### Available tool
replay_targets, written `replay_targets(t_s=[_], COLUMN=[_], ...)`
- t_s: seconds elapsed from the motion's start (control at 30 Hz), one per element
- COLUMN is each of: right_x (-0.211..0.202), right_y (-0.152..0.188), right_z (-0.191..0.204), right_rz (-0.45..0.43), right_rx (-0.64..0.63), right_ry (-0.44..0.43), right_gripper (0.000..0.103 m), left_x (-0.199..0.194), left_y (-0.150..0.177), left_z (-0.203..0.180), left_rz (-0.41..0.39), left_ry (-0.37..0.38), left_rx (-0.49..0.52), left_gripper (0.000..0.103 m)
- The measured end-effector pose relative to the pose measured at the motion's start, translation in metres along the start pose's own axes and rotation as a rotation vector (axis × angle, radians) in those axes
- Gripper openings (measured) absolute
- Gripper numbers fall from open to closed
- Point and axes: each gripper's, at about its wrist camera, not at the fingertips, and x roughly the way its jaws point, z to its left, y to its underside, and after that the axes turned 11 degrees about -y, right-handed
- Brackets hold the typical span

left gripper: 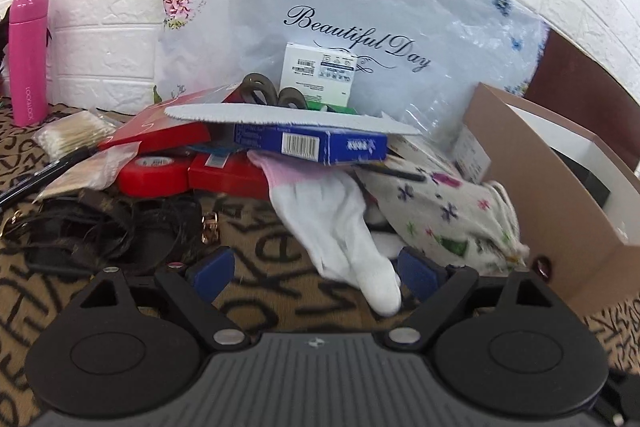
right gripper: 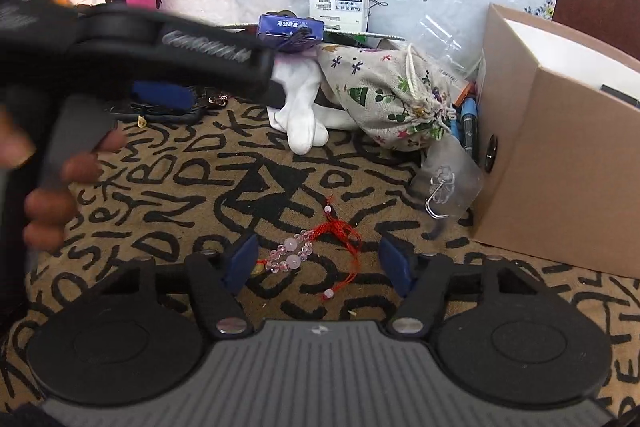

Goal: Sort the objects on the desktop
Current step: 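Grasp white glove with left gripper while right gripper grasps red beaded charm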

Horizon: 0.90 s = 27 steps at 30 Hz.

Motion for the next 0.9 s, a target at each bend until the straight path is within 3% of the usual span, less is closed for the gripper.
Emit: replay_targets(t_s=[0.13, 0.33, 0.37, 0.43, 0.47, 0.5, 0.57, 0.9], right_x=[0.001, 0.004, 0.004, 0.003, 0.003, 0.001, -0.003, -0.054], right_y=[-0.001, -0.001, -0.001, -0.002, -0.002, -0.002, -0.002, -0.001], right_z=[-0.001, -0.001, -0.001, -0.003, -0.004, -0.005, -0.009, -0.009], right_rz=[0.0, 0.006, 0.006, 0.004, 0.001, -0.003, -0.013, -0.095], right_rx=[-0.003, -0.022, -0.021, -0.011, -0.004, 0.007, 0.038, 0.098], right_ry=[-0.008, -0.013, -0.01, -0.011, -0.01, -0.01, -0.015, -0.069], right_gripper=[0.054, 0.035, 0.032, 0.024, 0.019, 0.011, 0.004, 0.004], left_x=[0.026, 0.053, 0.055, 0.055, 0.055, 0.054, 0.049, -0.029], left_y=[-0.01, -0.016, -0.016, -0.015, -0.014, -0.013, -0.011, 0.028], left_z=[-0.003, -0.003, -0.003, -0.003, -0.003, -0.001, 0.0, 0.018], left_rz=[0.028, 0.088, 0.093, 0.089, 0.097, 0.105, 0.109, 0.119], left_ry=[-0.016, 0.006, 0.015, 0.026, 0.051, 0.073, 0.082, 0.17], left_rx=[-0.013, -0.053, -0.062, -0.065, -0.069, -0.081, -0.087, -0.073], left_gripper=[0.089, 0.067, 0.061, 0.038, 0.018, 0.013, 0.009, 0.007])
